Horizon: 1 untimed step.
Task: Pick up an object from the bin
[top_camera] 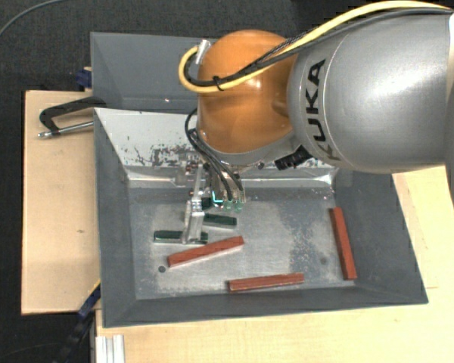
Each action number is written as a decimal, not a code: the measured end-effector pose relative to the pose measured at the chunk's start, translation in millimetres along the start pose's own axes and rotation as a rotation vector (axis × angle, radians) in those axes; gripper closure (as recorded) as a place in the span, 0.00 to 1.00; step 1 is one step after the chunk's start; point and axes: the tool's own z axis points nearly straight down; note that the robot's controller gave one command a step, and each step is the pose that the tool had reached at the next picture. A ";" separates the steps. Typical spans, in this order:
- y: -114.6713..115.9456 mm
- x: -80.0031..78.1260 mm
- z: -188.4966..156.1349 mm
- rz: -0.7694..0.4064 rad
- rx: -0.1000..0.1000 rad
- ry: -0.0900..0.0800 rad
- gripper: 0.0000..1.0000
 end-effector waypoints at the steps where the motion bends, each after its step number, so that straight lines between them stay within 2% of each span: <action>1: -45.7 -4.6 164.1 0.219 -0.003 -0.007 0.00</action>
Offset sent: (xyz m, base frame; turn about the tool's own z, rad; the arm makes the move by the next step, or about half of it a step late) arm 0.0032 -0.0466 -0.1629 0.2185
